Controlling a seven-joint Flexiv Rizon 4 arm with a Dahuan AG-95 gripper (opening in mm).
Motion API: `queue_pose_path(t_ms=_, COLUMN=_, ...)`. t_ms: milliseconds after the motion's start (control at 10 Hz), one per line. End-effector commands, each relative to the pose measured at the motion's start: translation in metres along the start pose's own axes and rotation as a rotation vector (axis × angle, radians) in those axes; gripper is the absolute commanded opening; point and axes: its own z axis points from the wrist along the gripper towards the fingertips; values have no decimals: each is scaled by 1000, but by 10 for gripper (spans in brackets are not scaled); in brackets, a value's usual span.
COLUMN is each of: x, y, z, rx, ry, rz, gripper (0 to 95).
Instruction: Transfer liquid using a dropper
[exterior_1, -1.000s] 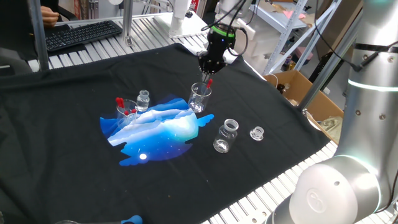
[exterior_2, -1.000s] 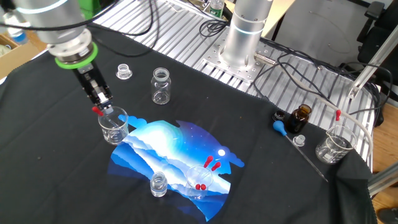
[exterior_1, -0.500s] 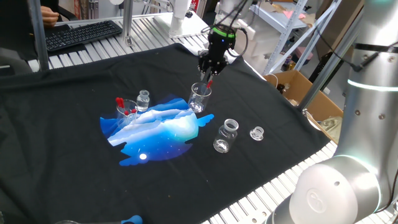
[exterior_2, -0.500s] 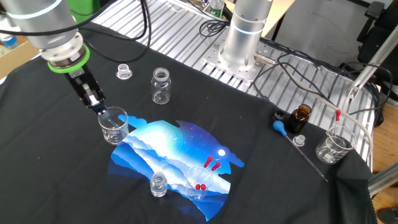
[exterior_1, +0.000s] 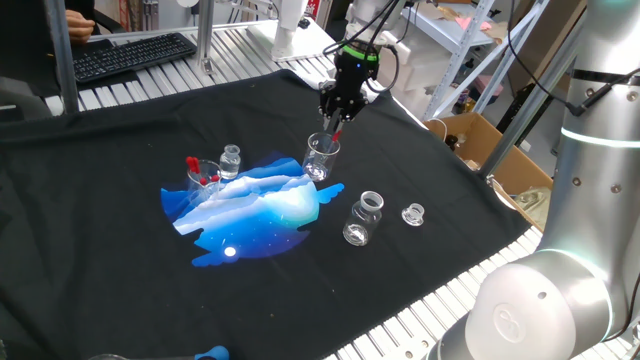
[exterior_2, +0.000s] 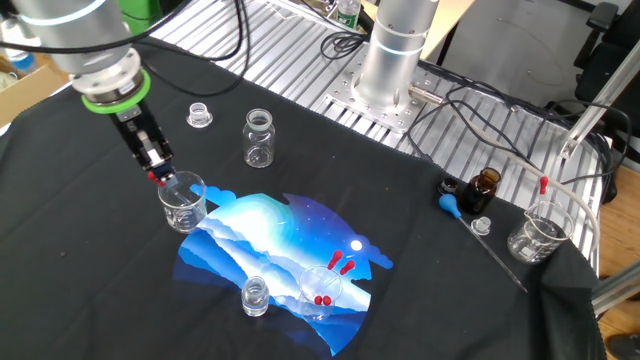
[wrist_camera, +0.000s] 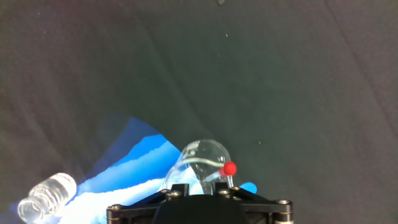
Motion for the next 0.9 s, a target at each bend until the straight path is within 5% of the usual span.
queue_pose_path(t_ms=100, x=-2, y=0, z=1, rx=1, ry=-6, rz=-3, gripper=190)
queue_pose_path(t_ms=500, x=-31, y=-3, z=5, rx=6, ry=-17, rz=-19, gripper=190)
queue_pose_path(t_ms=900, x=-43, y=-3, z=0, rx=10, ry=-18, rz=-22, gripper=190)
